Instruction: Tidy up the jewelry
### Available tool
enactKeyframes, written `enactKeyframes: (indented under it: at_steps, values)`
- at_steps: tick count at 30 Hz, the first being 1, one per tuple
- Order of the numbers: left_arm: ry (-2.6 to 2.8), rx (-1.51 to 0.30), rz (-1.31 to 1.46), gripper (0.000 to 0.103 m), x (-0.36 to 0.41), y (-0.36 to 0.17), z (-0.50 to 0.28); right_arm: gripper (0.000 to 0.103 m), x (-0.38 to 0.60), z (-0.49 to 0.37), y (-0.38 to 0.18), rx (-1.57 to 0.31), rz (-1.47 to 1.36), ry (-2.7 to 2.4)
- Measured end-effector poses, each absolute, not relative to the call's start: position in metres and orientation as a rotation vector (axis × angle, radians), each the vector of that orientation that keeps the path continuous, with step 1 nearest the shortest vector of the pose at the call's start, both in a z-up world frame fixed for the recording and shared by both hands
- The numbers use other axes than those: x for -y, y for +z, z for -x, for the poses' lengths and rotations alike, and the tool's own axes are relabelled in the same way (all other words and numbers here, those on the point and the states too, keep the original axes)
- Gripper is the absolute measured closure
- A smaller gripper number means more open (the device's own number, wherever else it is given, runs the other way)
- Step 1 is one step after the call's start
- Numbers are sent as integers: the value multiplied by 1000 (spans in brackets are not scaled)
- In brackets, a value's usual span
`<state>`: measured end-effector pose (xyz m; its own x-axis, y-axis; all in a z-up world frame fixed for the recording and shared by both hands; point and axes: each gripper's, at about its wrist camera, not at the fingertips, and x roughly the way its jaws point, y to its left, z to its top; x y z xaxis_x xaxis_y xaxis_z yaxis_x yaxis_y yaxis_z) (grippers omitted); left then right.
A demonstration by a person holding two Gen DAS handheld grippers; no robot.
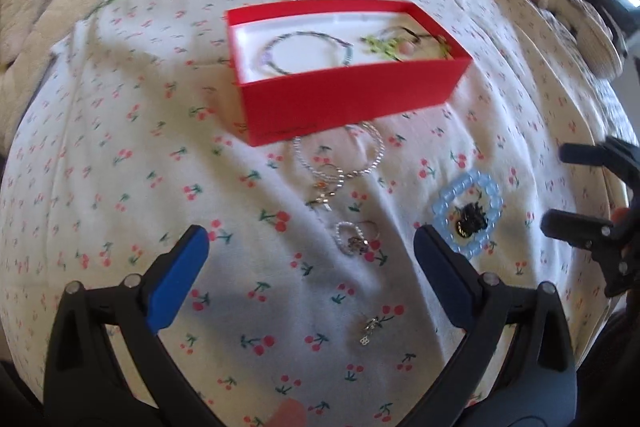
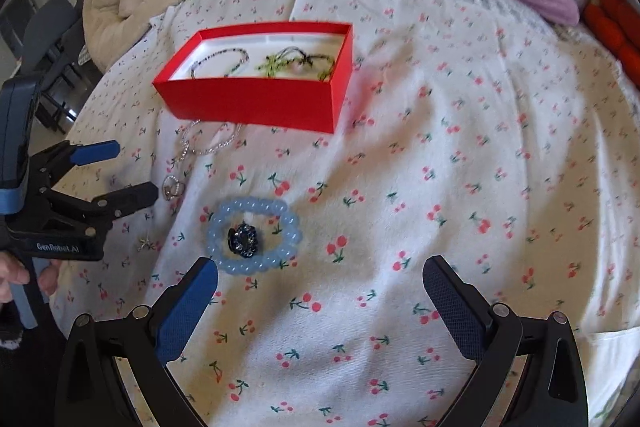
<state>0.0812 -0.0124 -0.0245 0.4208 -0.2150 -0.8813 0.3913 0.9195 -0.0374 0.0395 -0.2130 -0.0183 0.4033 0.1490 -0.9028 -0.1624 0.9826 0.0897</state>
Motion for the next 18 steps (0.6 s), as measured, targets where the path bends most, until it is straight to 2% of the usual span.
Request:
enactKeyframes:
  at_steps: [6,8,11,17,18]
  values:
    - [-488,-1098,-226,23,24,-34,-86,2,220,-49,-28,-1163,-46,213]
    - [-506,-1090,-251,27,29,-35,-87,11,221,-52,-30,-1167,-63,217]
    - [-528,-1095,-255,36,34,-38,-92,14,220,-58,-35,-1194,-78,222]
    - [-537,-1091,-268,60,33,-40,-100,15,212,-62,-33,-1181,-33,221]
    - [-533,-1089,-268,67,32,-40,-101,15,210,-64,-33,-1178,-33,219]
